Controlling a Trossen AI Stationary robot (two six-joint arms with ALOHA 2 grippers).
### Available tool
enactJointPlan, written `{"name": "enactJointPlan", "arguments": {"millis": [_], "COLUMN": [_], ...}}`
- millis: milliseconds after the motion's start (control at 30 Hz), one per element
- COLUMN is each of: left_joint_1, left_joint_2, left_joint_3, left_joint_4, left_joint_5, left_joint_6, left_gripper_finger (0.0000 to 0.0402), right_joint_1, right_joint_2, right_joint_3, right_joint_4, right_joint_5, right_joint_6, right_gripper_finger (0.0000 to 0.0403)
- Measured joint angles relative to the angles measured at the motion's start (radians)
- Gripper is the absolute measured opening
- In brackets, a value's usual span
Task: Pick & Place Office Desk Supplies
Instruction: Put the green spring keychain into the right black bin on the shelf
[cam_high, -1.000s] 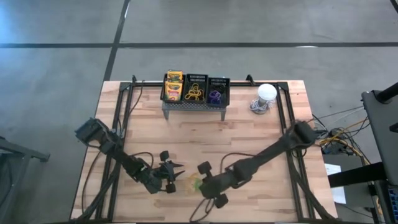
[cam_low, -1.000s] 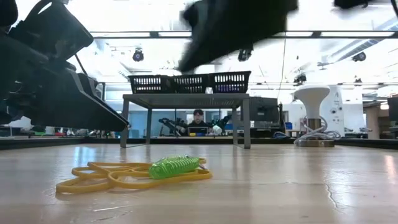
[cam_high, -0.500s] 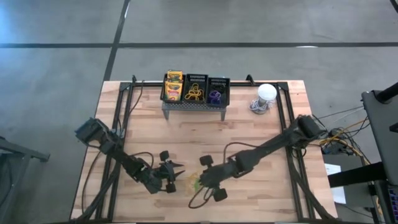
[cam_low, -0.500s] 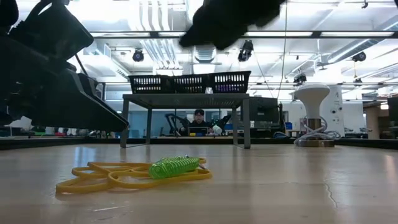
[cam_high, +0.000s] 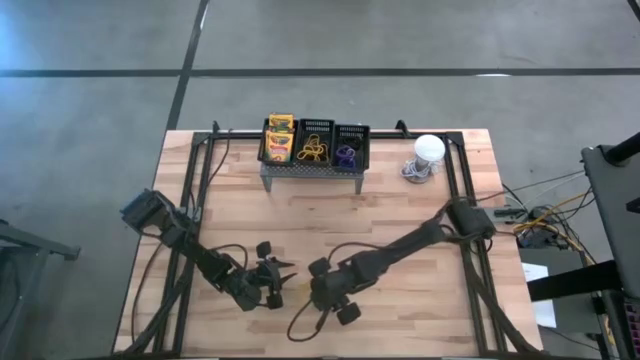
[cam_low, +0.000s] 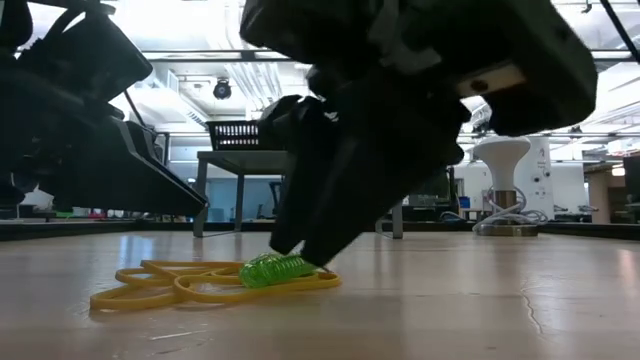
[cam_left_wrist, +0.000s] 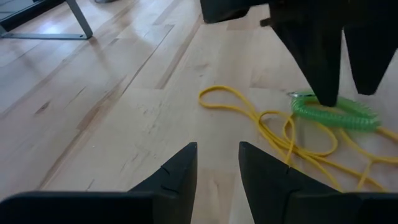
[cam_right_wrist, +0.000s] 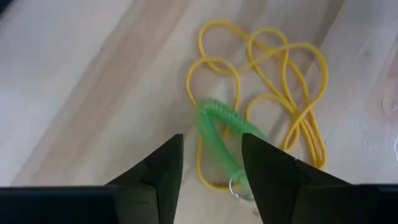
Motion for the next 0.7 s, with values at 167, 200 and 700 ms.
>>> {"name": "enactJointPlan", "arguments": {"millis": [167, 200, 700], "left_joint_1": [0.000, 0.000, 0.000], "left_joint_2": [0.000, 0.000, 0.000], "left_joint_3": [0.000, 0.000, 0.000], "left_joint_4": [0.000, 0.001, -0.008], "left_joint_5": [0.000, 0.000, 0.000], "left_joint_6": [-0.001, -0.001, -0.003], "left_gripper_finger": [0.0120, 0.0120, 0.0120], "right_joint_1": [-0.003, -0.003, 0.018], "right_joint_2": [0.036, 0.034, -0.211], "right_joint_3": [0.028, 0.028, 0.076], "right_joint_4": [-0.025, -0.037, -0.217], "right_joint_5": [0.003, 0.003, 0.041], "right_joint_6": [-0.020, -0.023, -0.073], "right_gripper_finger": [0.0115, 0.0103, 0.0024]}}
